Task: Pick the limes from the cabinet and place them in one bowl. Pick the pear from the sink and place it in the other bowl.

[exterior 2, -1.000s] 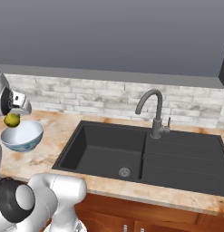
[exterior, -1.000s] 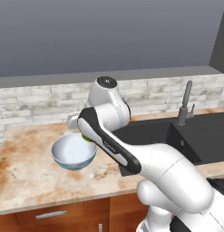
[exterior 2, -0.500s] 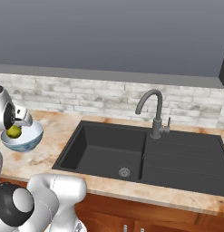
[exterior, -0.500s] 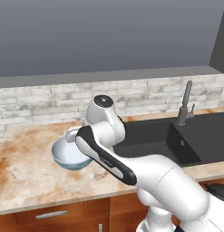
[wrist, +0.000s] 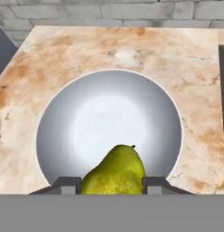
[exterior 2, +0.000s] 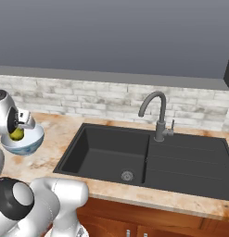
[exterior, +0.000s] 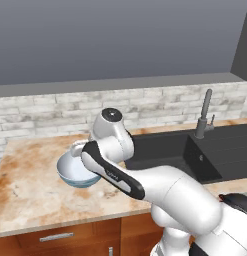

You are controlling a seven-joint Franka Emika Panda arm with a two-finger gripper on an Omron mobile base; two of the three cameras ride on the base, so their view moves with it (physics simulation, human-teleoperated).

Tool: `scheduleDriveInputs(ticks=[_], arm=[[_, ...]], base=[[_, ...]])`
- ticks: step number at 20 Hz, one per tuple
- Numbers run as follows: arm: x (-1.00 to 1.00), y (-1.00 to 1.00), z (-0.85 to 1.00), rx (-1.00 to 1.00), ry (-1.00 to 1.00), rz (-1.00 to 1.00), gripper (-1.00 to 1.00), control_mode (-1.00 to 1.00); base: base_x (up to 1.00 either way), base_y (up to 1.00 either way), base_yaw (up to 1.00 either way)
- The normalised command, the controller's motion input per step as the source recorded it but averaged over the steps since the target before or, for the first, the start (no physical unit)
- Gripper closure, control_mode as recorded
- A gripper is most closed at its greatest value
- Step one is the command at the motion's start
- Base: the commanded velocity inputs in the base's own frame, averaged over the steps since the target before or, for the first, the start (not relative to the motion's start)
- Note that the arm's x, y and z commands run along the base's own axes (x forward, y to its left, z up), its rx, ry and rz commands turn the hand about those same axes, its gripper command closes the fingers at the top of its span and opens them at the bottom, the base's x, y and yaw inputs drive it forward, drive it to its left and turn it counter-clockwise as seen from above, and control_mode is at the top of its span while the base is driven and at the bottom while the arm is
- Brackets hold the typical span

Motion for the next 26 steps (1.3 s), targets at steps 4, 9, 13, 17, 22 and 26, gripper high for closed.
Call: scheduleDriveInputs(ticks=[4, 9, 13, 17, 22, 26], arm=[[0.28, 0.01, -0.31, 0.0, 0.0, 0.0, 1.0, -1.0], [0.13, 0.12, -0.48, 0.0, -0.05, 0.0, 1.0, -1.0], [0.05, 0.2, -0.2, 0.0, -0.1, 0.0, 1.0, -1.0], [0.2, 0.11, -0.08, 0.0, -0.07, 0.0, 1.0, -1.0], [0.12, 0.01, -0.04, 0.0, -0.01, 0.0, 1.0, -1.0], [0.0, 0.0, 0.0, 0.0, 0.01, 0.0, -1.0, -1.0]], base=[[0.0, 0.0, 0.0], [0.0, 0.0, 0.0], [0.0, 0.0, 0.0], [0.0, 0.0, 0.0], [0.0, 0.0, 0.0], [0.0, 0.0, 0.0]])
